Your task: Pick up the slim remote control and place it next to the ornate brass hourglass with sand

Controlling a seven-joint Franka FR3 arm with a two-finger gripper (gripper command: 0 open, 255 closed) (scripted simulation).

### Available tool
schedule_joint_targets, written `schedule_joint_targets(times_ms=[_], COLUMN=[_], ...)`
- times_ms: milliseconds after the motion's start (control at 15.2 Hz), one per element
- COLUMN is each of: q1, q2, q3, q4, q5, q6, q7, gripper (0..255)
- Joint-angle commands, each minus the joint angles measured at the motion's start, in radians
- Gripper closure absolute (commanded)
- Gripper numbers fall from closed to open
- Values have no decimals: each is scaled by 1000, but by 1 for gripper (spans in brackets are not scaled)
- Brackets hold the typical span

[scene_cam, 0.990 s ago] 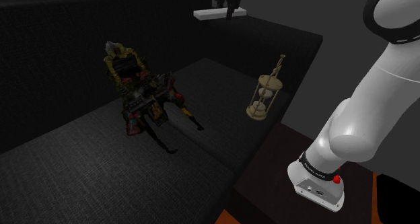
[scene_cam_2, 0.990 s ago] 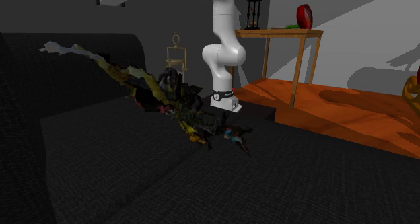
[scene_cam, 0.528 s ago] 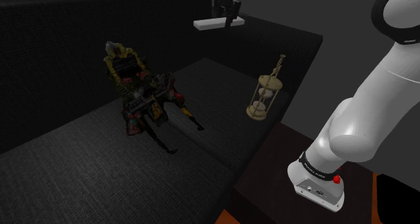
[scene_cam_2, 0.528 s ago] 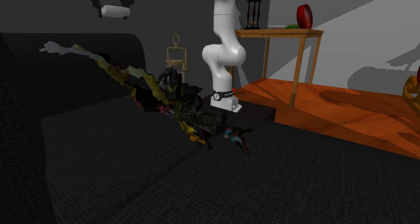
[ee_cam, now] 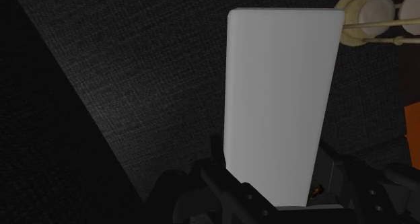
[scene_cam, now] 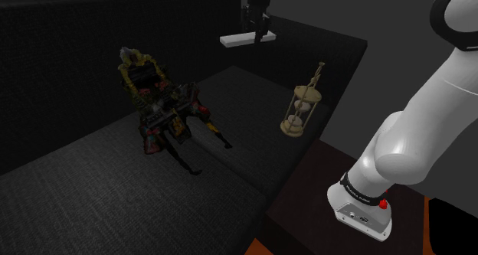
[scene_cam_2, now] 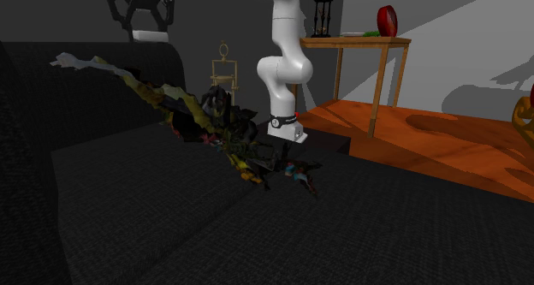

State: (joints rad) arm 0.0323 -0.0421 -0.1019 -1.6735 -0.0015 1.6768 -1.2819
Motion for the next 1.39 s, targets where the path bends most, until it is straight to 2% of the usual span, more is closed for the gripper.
schedule_joint_targets(times_ms=[0,1320], q1=[0,0], q2=[-6,-1], q3=[1,0], q4=[-38,-301], q5=[-1,0], q6=[33,302], q7=[1,0], gripper=[255,255])
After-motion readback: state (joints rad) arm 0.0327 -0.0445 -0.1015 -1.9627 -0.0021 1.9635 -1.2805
